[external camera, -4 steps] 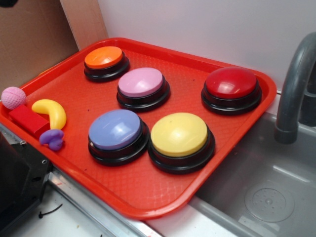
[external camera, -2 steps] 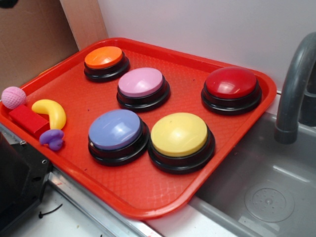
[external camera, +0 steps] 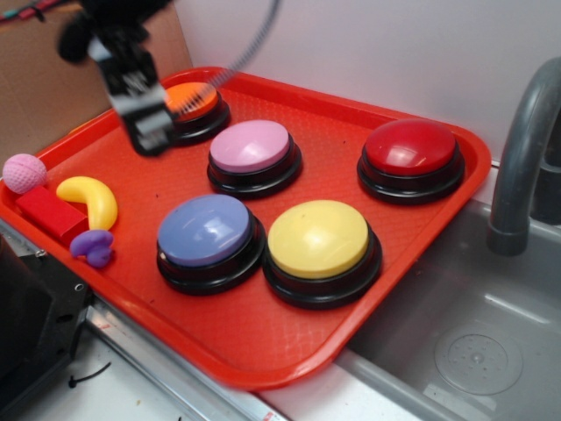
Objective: Push the purple button.
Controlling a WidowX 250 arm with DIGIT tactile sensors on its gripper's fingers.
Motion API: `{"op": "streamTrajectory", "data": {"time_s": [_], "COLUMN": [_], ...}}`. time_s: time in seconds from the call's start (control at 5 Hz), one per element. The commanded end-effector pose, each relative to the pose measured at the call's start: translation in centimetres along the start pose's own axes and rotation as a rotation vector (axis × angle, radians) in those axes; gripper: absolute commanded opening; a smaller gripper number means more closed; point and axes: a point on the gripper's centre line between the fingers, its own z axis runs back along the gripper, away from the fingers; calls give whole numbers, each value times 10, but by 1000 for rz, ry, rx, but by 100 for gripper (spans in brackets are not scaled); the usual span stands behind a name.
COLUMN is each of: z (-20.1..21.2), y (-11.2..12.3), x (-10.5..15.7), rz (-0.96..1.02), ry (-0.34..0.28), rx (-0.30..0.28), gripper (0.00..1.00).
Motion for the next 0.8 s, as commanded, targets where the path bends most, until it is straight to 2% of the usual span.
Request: {"op": "streamTrajectory", "data": {"time_s": [0.0, 0.2, 0.4, 0.6], "z": [-33, -55, -65, -66], "y": [-13, -10, -16, -22], "x": [9, 4, 4, 7], "rz": [-155, -197, -246, -259], "ry": [-21, -21, 50, 93], "rx": [46, 0, 5, 11], "gripper": [100, 100, 100, 100]}}
